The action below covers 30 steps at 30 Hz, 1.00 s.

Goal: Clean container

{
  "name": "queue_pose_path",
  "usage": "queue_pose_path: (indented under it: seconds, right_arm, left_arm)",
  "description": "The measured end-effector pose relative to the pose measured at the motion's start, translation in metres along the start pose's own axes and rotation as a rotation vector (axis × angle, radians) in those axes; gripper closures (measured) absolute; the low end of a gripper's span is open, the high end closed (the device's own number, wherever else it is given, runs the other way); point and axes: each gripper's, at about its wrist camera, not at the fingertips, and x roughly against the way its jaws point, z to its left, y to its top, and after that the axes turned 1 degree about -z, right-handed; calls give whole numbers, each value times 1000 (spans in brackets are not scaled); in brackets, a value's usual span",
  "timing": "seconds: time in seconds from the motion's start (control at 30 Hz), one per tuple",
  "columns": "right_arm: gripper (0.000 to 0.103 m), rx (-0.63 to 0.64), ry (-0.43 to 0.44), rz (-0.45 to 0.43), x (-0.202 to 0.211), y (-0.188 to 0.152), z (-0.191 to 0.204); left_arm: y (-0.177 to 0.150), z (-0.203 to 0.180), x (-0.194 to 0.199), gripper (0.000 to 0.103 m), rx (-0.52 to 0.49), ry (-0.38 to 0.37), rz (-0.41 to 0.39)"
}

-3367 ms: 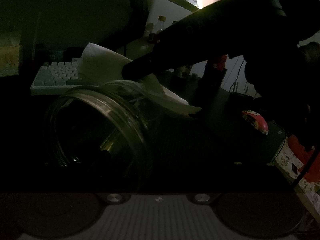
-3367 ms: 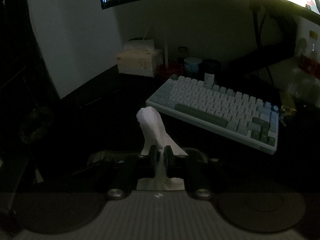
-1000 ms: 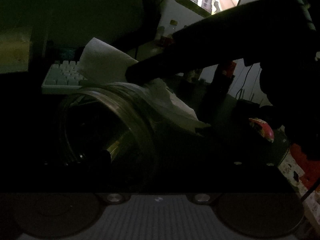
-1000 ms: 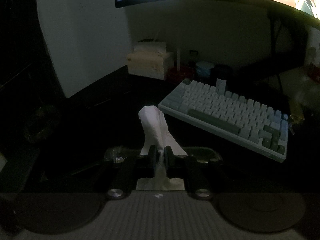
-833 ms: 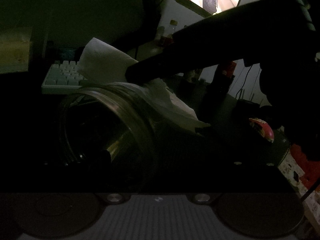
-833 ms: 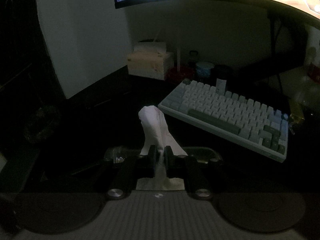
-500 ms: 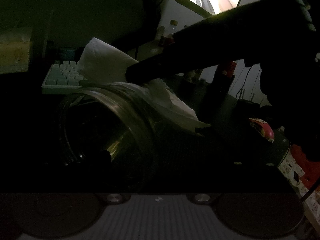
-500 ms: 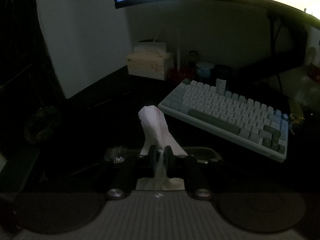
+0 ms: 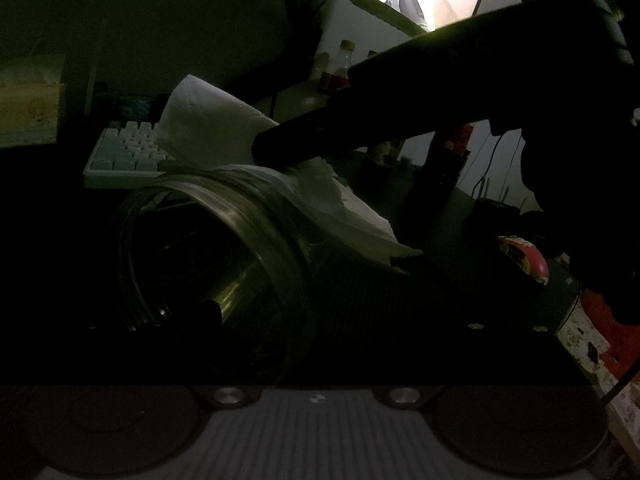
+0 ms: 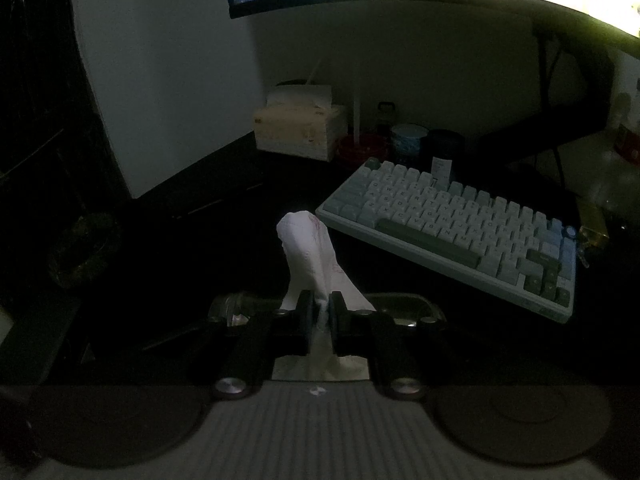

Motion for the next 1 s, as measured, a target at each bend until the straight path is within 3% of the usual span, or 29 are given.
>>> queue_pose_path:
  seconds: [1.0]
  right_arm:
    - [92, 14, -14, 8, 3, -1, -2]
  left_arm:
    - [-1, -4, 4, 0, 4, 5, -2]
